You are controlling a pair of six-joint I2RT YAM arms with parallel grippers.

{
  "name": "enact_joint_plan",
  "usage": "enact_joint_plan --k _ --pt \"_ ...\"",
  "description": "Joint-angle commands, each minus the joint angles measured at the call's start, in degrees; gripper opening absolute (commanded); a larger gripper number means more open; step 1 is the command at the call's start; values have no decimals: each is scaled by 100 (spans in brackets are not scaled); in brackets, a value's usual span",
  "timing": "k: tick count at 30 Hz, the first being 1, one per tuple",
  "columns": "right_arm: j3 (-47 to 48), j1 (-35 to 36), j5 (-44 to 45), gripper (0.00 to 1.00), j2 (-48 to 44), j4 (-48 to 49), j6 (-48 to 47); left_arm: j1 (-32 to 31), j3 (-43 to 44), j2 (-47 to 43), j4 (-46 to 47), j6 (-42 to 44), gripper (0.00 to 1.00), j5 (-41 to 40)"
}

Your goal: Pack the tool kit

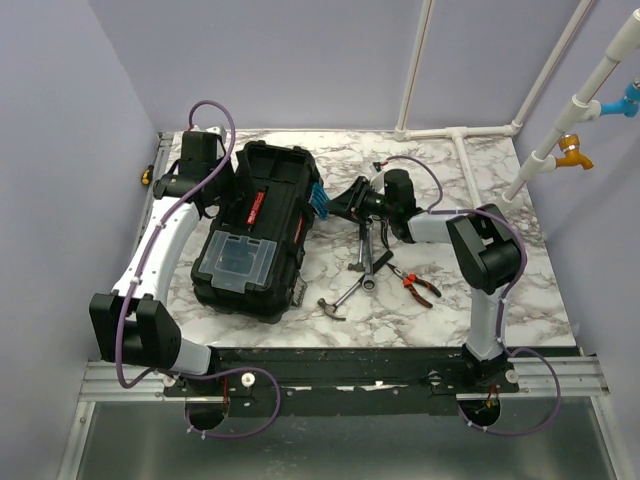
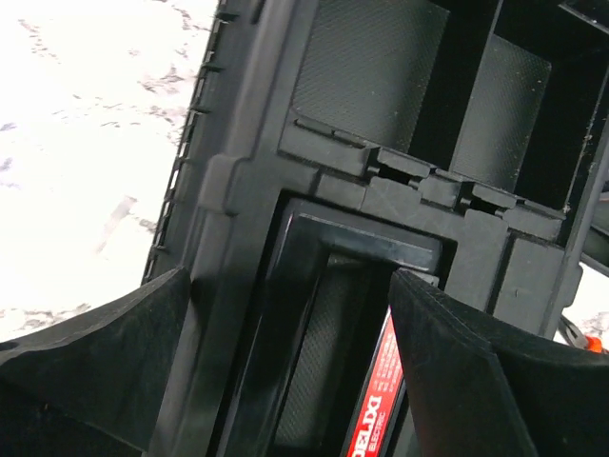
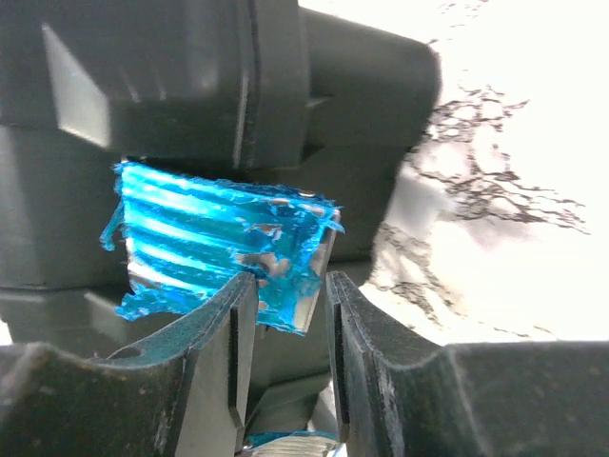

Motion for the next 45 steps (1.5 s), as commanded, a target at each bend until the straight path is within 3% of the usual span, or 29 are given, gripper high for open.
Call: enact_joint_plan --k 1,5,27,45 --pt "149 104 497 31 -1 -639 -470 43 -182 377 354 21 85 863" --pt "256 104 517 20 23 -758 -530 38 -555 426 744 -232 80 1243" --pt "1387 663 589 5 766 -1155 -599 -177 -2727 -32 2328 -584 70 1972" --pt "2110 1128 571 3 1321 -1217 -567 -672 -2747 530 2673 -443 68 2219"
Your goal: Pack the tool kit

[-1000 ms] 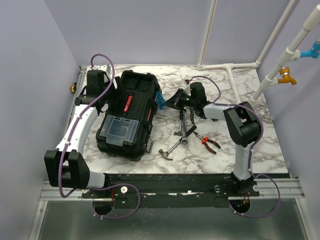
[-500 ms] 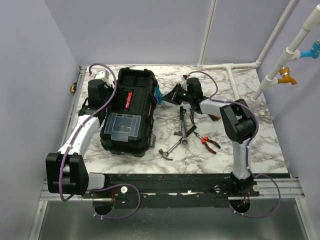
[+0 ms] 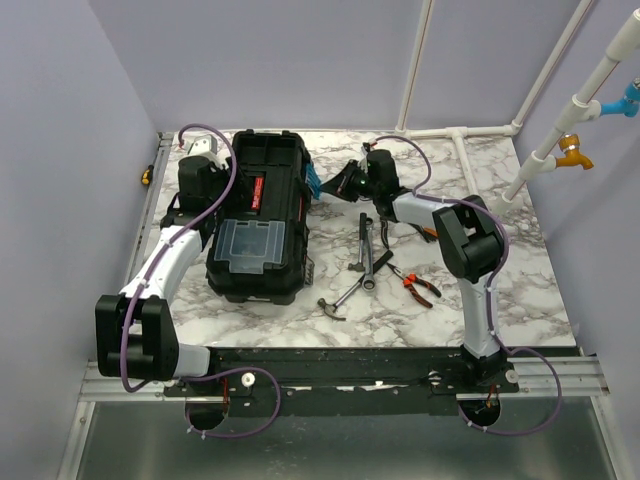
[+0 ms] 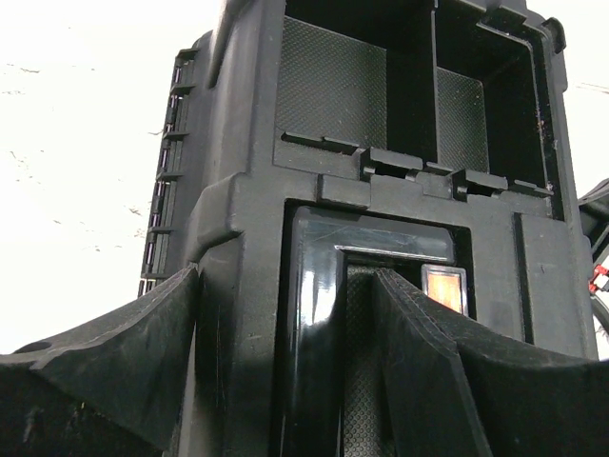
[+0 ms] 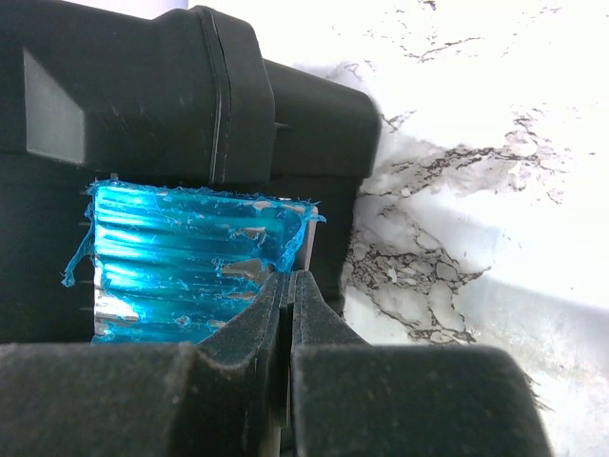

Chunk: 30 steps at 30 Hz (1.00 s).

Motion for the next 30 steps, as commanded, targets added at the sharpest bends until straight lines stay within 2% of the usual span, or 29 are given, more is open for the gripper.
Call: enact_joint_plan --k 1,30 --pt "269 950 -466 2 442 102 99 -909 -454 725 -1251 -127 68 1798" --pt "718 1606 -659 1 858 717 655 -1686 110 1520 -1322 192 66 2516"
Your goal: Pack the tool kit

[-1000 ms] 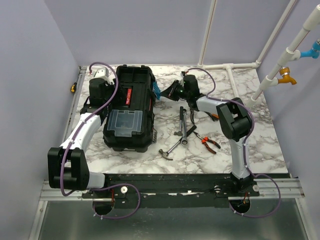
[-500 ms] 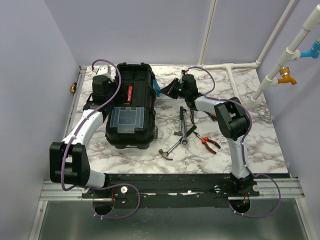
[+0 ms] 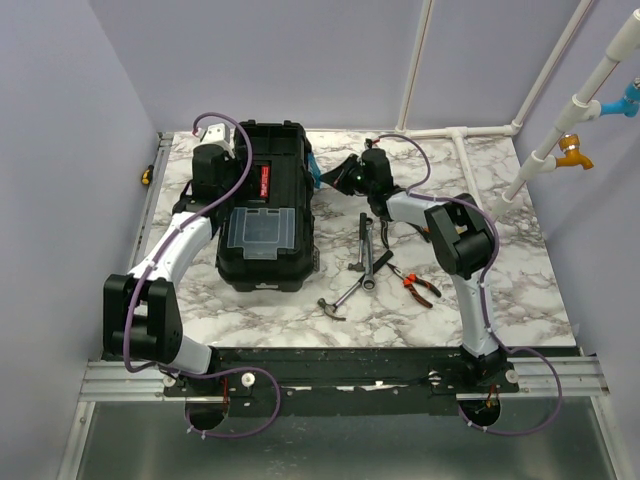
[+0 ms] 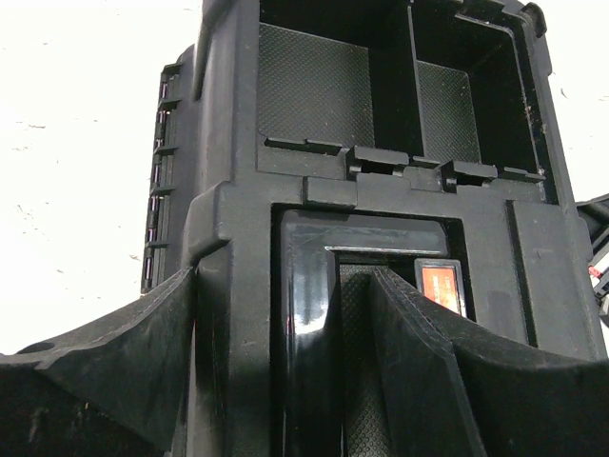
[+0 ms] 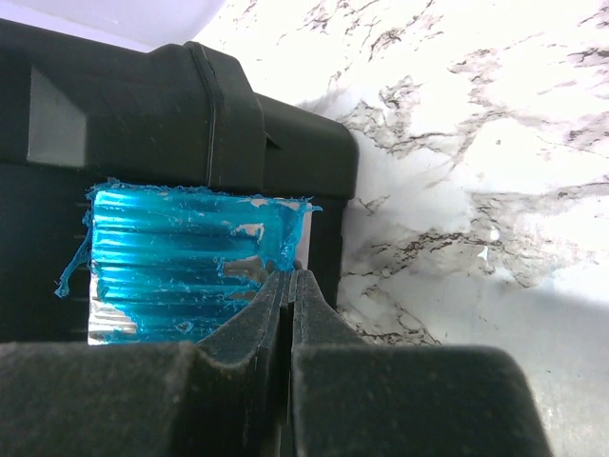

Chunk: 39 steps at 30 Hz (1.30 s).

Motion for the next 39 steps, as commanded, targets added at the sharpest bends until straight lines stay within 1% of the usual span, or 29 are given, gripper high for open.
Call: enact_joint_plan --k 1,3,9,14,17,20,22,24,26,30,32,34,36,37,39 --pt "304 1540 -1549 1 424 339 398 -1322 -464 923 -1454 -57 66 3060" --pt "305 1576 -1572 1 406 390 410 -1333 -485 930 -1418 -66 66 3127" --pt "381 1709 -1670 1 364 512 512 -1333 -590 1119 -1011 -167 65 3819" --pt "368 1787 -1683 1 290 534 541 -1333 -675 1158 -819 -239 64 4025" --pt "293 1787 -1542 1 158 383 437 -1333 -649 1059 -1071 -211 65 3665" --pt "212 1722 -1130 1 -187 -232 6 -1271 -598 784 -1447 -195 70 3014" --pt "78 1588 -950 8 -458 -547 -160 -1175 -553 603 -1614 -231 71 2741" --pt "-256 1380 -906 12 -800 -554 -197 -1059 -472 437 -1724 -235 74 2543" --pt "-608 1093 -892 15 -1157 -574 -263 -947 -279 341 -1920 -205 75 2294" --pt "-1210 604 -1064 16 -1709 -742 -455 -791 338 347 -2555 -70 78 1818" --pt "-1358 507 -1131 16 -1878 -1019 -697 -766 646 345 -2772 -6 81 1625" --pt "-1332 499 -1175 16 -1927 -1450 -1029 -762 923 301 -2963 39 84 1407" --pt "-1332 495 -1303 16 -1919 -1716 -1275 -762 1165 214 -3128 64 94 1164" --pt "-1306 494 -1397 16 -1880 -1860 -1400 -762 1303 161 -3225 83 97 1045" --pt "-1028 491 -1530 16 -1708 -2385 -1808 -771 1477 1 -3375 101 99 908"
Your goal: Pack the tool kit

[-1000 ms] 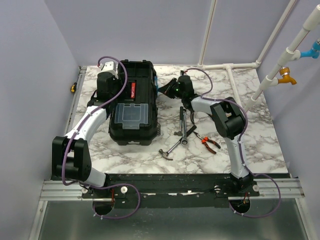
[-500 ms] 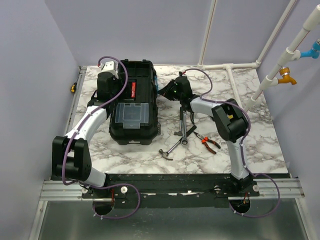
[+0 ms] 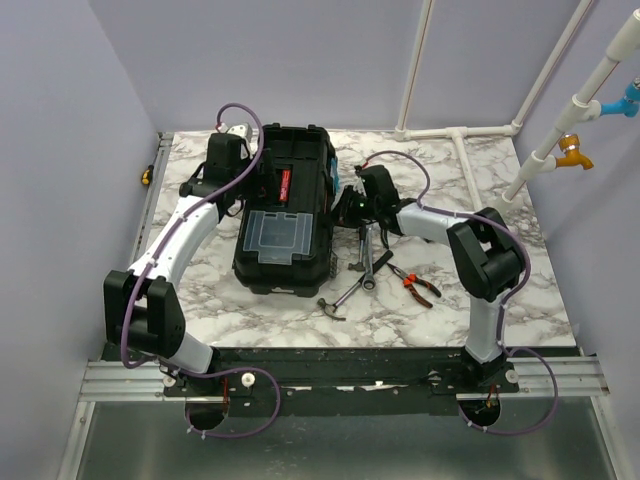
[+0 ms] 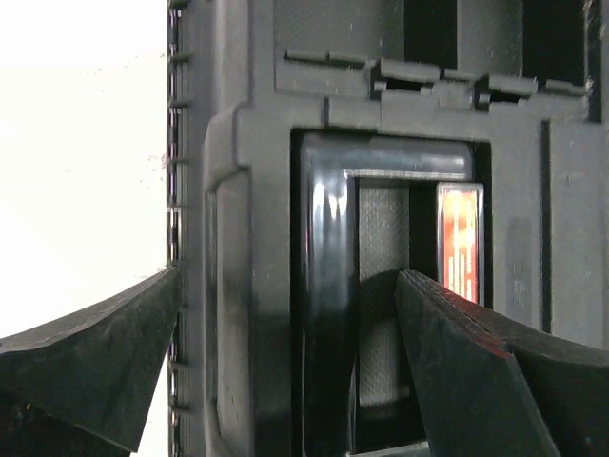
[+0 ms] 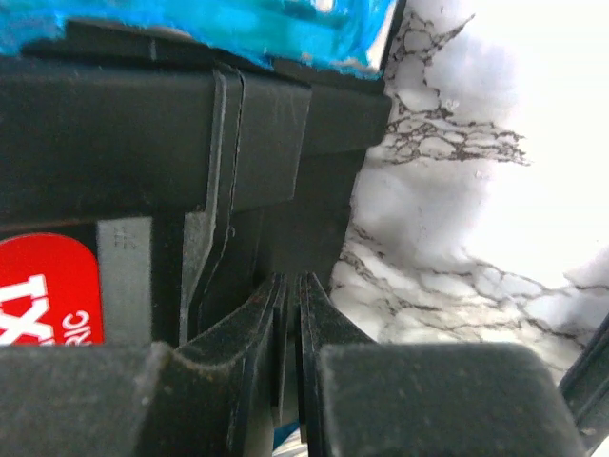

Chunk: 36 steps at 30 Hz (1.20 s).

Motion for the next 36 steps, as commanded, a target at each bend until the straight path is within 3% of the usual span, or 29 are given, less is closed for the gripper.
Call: enact_joint_plan --k 1,6,12,18,23,28,32,36 --pt "532 193 -1050 16 -27 -607 -882 -394 334 -244 -1297 37 99 561" --pt "796 193 -1223 15 277 -1456 -1576 -741 763 -668 -2029 366 99 -114" --pt "408 193 -1192 13 316 -1185 -1476 -1260 853 -1344 -2430 410 99 -1025" --pt "18 192 -1528 12 235 -893 -1437 -2077 200 -2020 -2110 460 99 -800" --pt "-714 189 -2435 11 -119 -272 -1188 -2800 -389 -2307 -1768 831 92 -552" --pt "-1077 191 -2580 10 -570 -422 -1396 -3158 -821 -2662 -1388 1021 90 -558" --pt "-1182 184 -2719 10 -764 -466 -1473 -3583 -835 -2639 -1259 1254 84 -539" --pt "-1120 176 -2552 10 -815 -563 -1576 -3985 -414 -2240 -1895 1534 84 -1126"
